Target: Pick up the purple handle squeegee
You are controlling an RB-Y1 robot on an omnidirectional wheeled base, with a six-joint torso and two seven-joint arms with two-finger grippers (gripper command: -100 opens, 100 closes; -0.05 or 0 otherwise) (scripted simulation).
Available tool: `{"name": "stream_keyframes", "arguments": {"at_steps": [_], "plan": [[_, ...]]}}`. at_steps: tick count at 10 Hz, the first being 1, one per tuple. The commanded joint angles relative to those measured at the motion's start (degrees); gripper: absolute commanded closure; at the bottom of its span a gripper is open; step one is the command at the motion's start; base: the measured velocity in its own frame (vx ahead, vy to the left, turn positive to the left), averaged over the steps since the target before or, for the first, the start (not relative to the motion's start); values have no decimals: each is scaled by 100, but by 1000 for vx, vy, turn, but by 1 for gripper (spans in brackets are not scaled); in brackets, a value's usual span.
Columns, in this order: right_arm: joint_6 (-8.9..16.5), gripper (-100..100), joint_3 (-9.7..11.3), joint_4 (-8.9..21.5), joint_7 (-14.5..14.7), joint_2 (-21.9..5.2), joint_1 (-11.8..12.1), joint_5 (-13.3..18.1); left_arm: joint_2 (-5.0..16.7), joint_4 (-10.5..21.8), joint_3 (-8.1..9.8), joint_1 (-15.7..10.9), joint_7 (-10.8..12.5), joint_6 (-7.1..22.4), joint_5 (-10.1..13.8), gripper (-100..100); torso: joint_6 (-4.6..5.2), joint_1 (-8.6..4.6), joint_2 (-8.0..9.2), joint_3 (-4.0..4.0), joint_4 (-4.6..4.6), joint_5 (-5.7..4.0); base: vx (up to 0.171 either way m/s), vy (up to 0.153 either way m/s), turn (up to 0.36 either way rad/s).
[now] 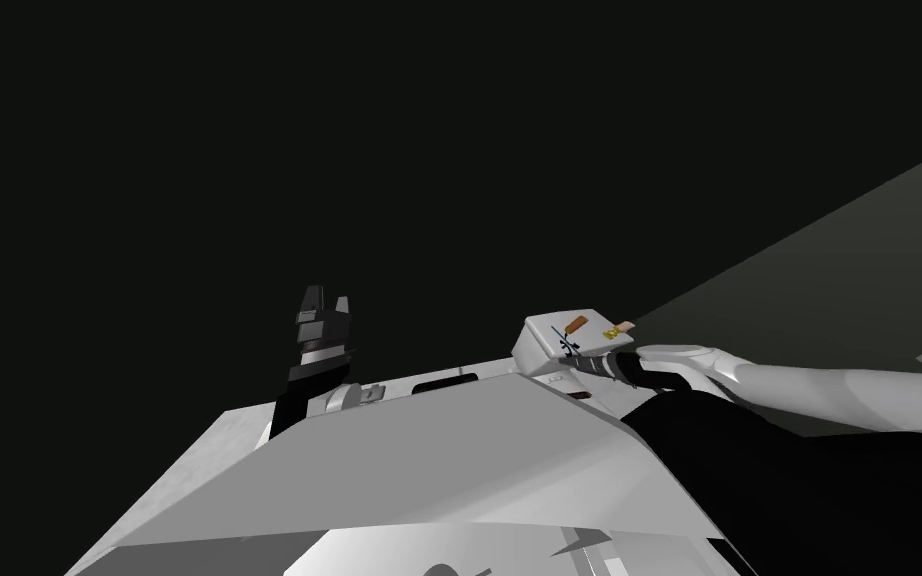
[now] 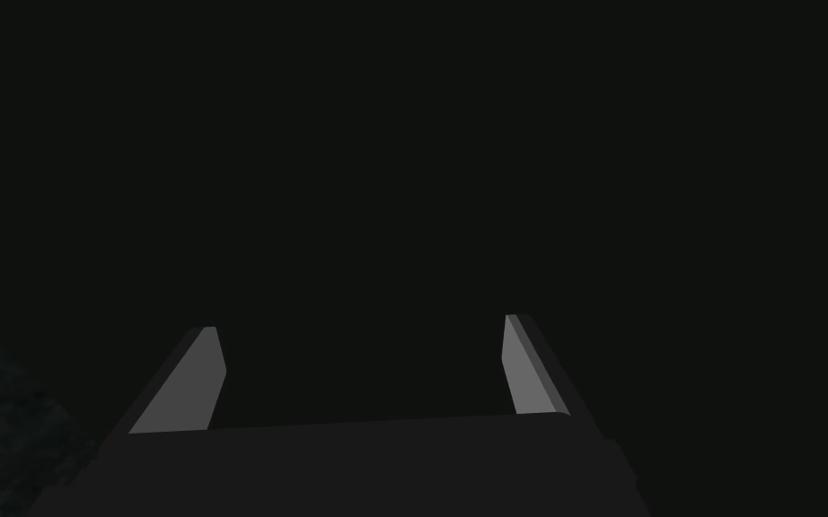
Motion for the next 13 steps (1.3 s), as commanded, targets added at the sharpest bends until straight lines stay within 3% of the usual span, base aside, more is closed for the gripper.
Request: {"name": "stream_keyframes", "arguments": {"at_steps": [1, 2, 3, 4, 5, 7, 8, 9, 10, 13], "plan": [[83, -100, -15, 128, -73, -286, 166, -30, 0, 0, 0, 0, 0, 0, 0, 0, 0, 0, 0, 0, 0, 0, 105, 114, 9], [83, -100, 11, 128, -73, -320, -3, -30, 0, 0, 0, 0, 0, 0, 0, 0, -1, 2, -6, -3, 0, -1, 92, 87, -1], [83, -100, -15, 128, -73, -320, 166, -30, 0, 0, 0, 0, 0, 0, 0, 0, 0, -5, -2, -1, 0, 0, 34, 31, 1], [147, -100, 43, 241, -173, -525, 203, -6, 1, 0, 1, 0, 0, 0, 0, 0, 1, -23, 15, 8, 3, -6, 50, 55, 13], [147, -100, 43, 241, -173, -525, 203, -6, 0, 0, 0, 0, 0, 0, 0, 0, 1, -22, 15, 10, 4, -7, 55, 58, -3], [234, -100, 120, 394, -308, -800, 251, 27, 0, 0, 0, 0, 0, 0, 0, 0, 1, -13, 11, 7, 3, -5, 77, 100, 6], [219, -100, 182, 345, -403, -702, 125, 173, 0, 0, 0, 0, 0, 0, 0, 0, 0, 2, 4, 3, 2, -1, 39, 59, -5], [236, 0, 182, 346, -416, -716, 131, 170, 0, 0, 0, -1, 0, 0, 0, 0, 2, -15, 17, 10, 4, -4, 7, 10, 0], [261, -100, 211, 423, -331, -528, 121, 207, 1, 0, 1, -1, 0, 0, 0, 0, 2, -33, 29, 17, 7, -9, 22, 0, 69], [286, -100, 241, 500, -248, -341, 113, 245, 1, 0, 1, -1, 0, 0, 0, 0, 3, -48, 29, 17, 7, -13, 24, -8, 30]]}}
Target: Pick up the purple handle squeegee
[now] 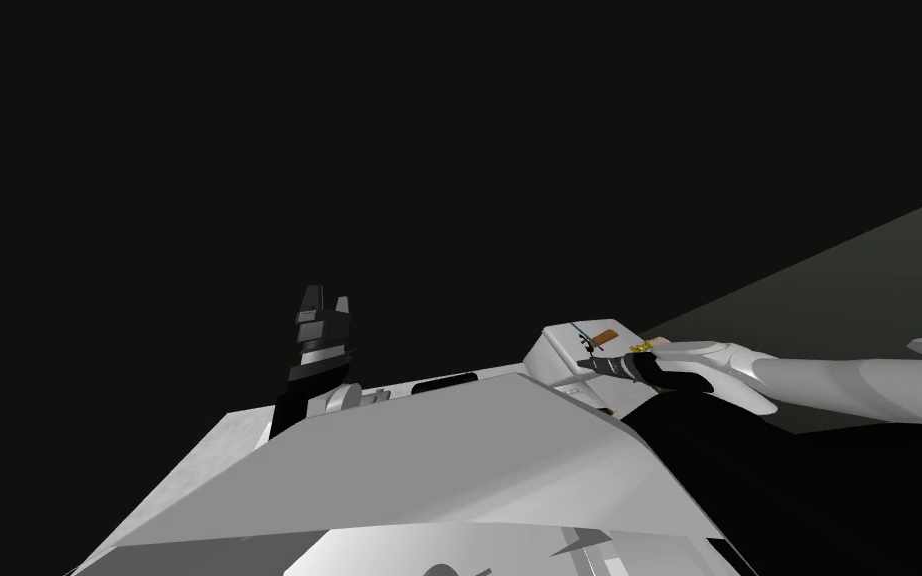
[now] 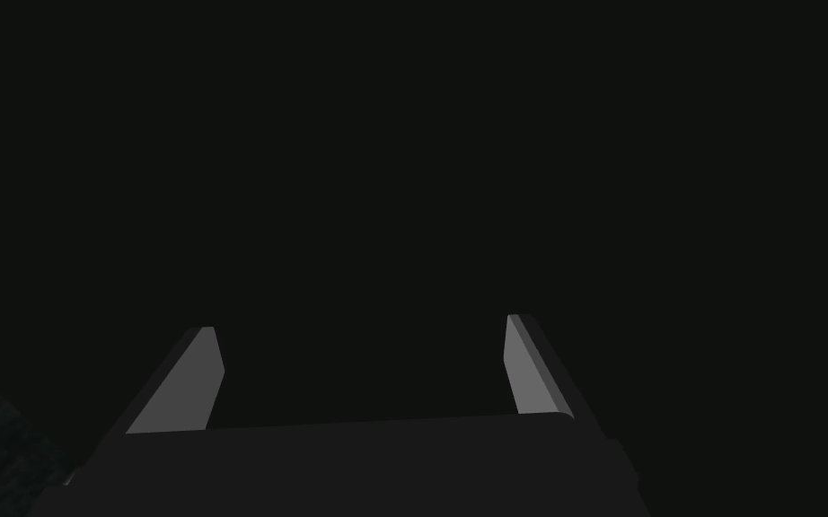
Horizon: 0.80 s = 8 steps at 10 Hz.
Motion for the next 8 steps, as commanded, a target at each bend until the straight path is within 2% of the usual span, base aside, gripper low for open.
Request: {"name": "stream_keyframes", "arguments": {"at_steps": [1, 2, 3, 4, 8], "plan": [[20, -100, 53, 72, 5, 167, -45, 90, 0, 0, 0, 0, 0, 0, 0, 0, 0, 0, 0, 0, 0, 0, 19, -7, 51], [37, -100, 73, 123, 61, 291, -50, 115, 0, 0, 0, 0, 0, 0, 0, 0, 0, 0, 0, 0, 0, 0, 25, -6, 56], [12, -100, -3, 103, 99, 219, 31, 29, 0, 0, 0, 0, 0, 0, 0, 0, 0, 0, -2, -1, 0, 0, 11, -2, 10], [14, 100, 1, 110, 108, 232, 29, 35, 0, 0, 0, 1, 0, 0, 0, 0, 1, 2, 0, 0, 0, 1, 0, 0, 0], [14, 100, 1, 109, 108, 231, 29, 35, 0, 1, 1, 3, 0, 0, 0, 0, 3, 2, 0, 1, 1, 1, 0, 0, 0]]}}
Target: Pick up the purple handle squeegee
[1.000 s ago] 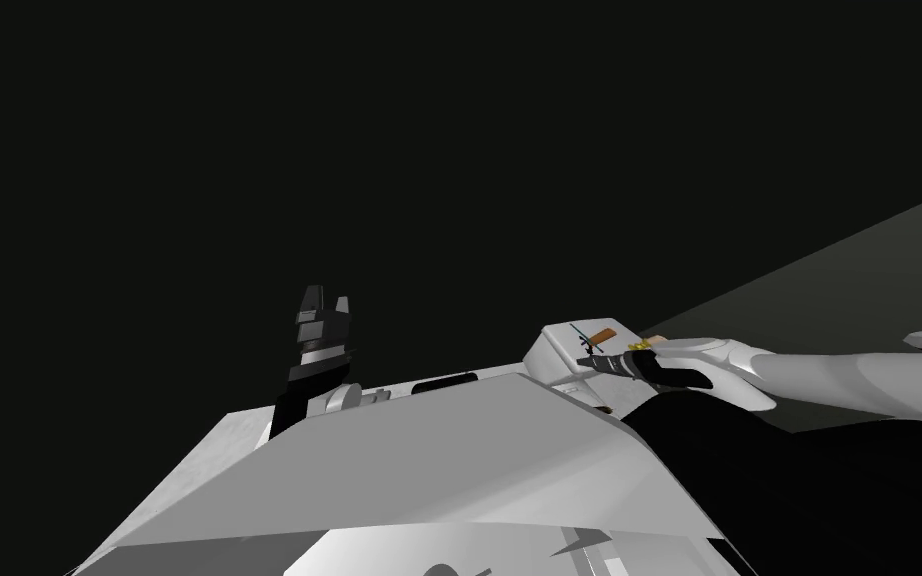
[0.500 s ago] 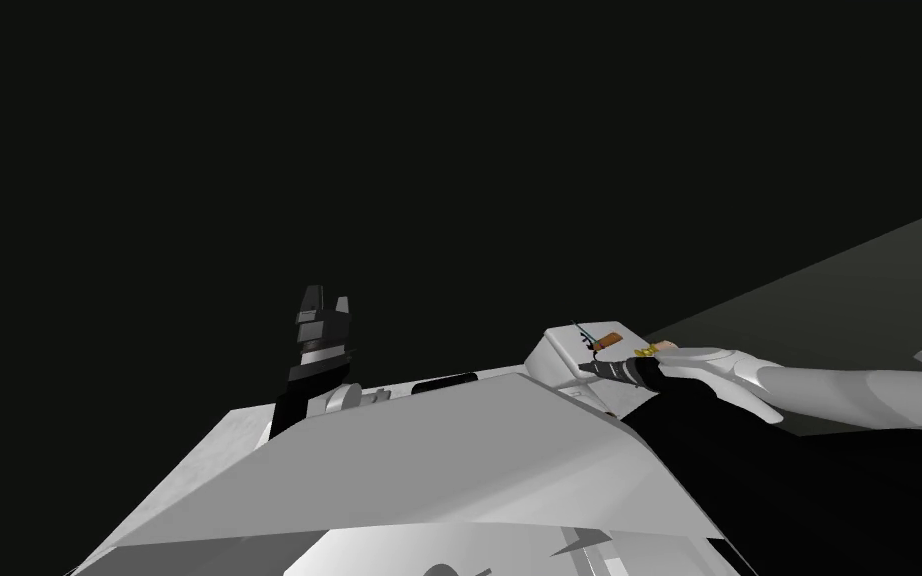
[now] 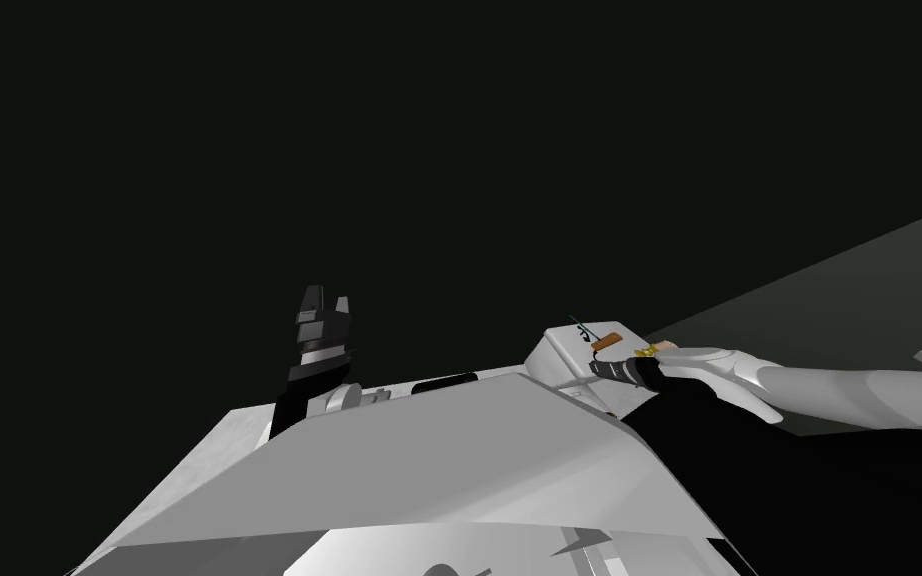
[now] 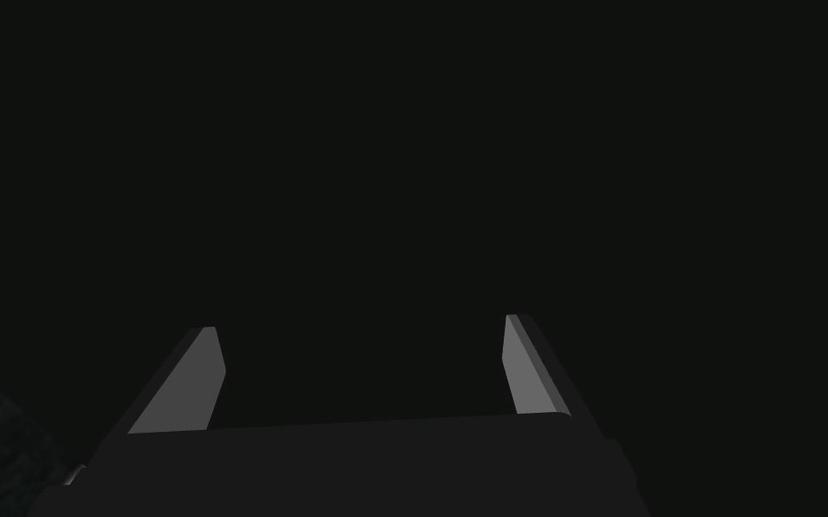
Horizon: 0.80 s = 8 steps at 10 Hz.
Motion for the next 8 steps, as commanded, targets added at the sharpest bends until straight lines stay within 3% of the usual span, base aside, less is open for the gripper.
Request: {"name": "stream_keyframes", "arguments": {"at_steps": [1, 2, 8], "plan": [[0, 0, 0, 0, 0, 0, 0, 0, 0, 0, 0, 0, 0, 0, 0, 0, 0, 0, 0, 0, 0, 0, 0, 0, 0], [-76, -100, -7, -1, 140, -209, 80, -78, 0, 0, 0, 0, 0, 0, 0, 0, 0, 0, 0, 0, 0, 0, -52, -54, 135], [-345, -100, -49, -134, 574, -985, 333, -264, 1, 0, 1, -1, 0, 0, 0, 0, 5, -57, 34, 20, 8, -4, -109, -91, 118]]}}
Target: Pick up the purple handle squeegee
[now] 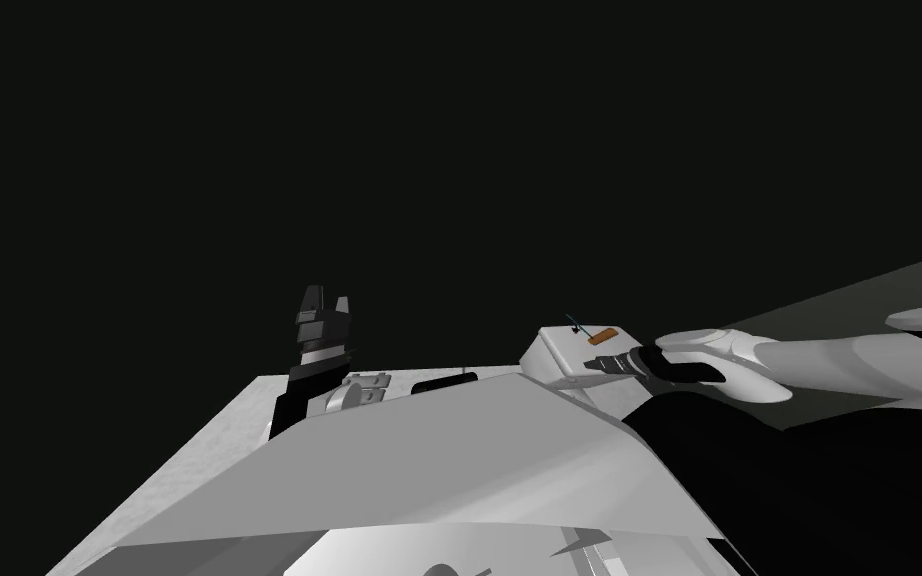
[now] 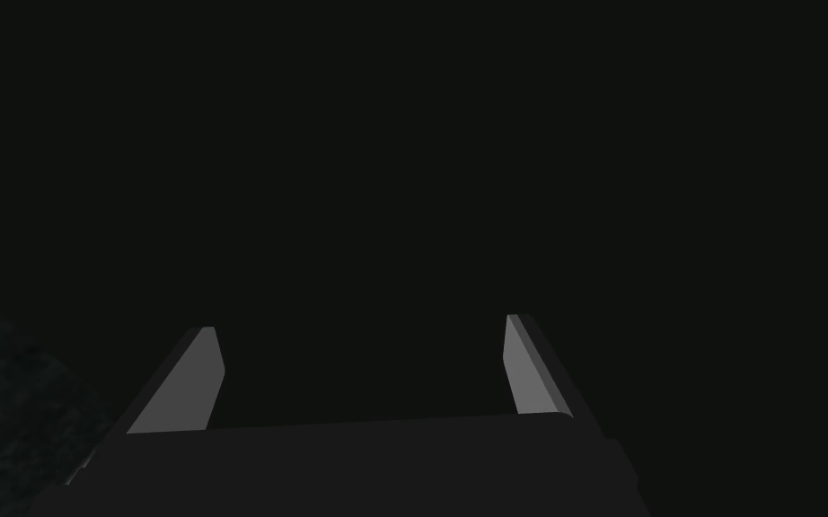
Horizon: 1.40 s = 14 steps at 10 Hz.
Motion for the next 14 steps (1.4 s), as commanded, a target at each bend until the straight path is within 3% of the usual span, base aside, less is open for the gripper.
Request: {"name": "stream_keyframes", "arguments": {"at_steps": [1, 4, 7, 14], "plan": [[-45, -100, 9, -56, 151, -184, 58, -124, 0, 0, 0, 0, 0, 0, 0, 0, 0, 0, 0, 0, 0, 0, -81, -49, 78], [-159, -100, -51, -224, 303, -527, 94, -104, 0, 0, 0, 0, 0, 0, 0, 0, 0, 5, -10, -6, -2, 1, -69, -68, 77], [-226, -100, -139, -402, 326, -638, 0, 24, 0, 0, 1, 1, 0, 0, 0, 0, -1, -9, -34, -19, -7, -2, -6, -90, 40], [-450, -100, -519, -1089, 193, -670, -584, 681, 1, 0, 1, 2, 0, 0, 0, 0, 2, -19, -55, -32, -13, -6, 37, -128, 26]]}}
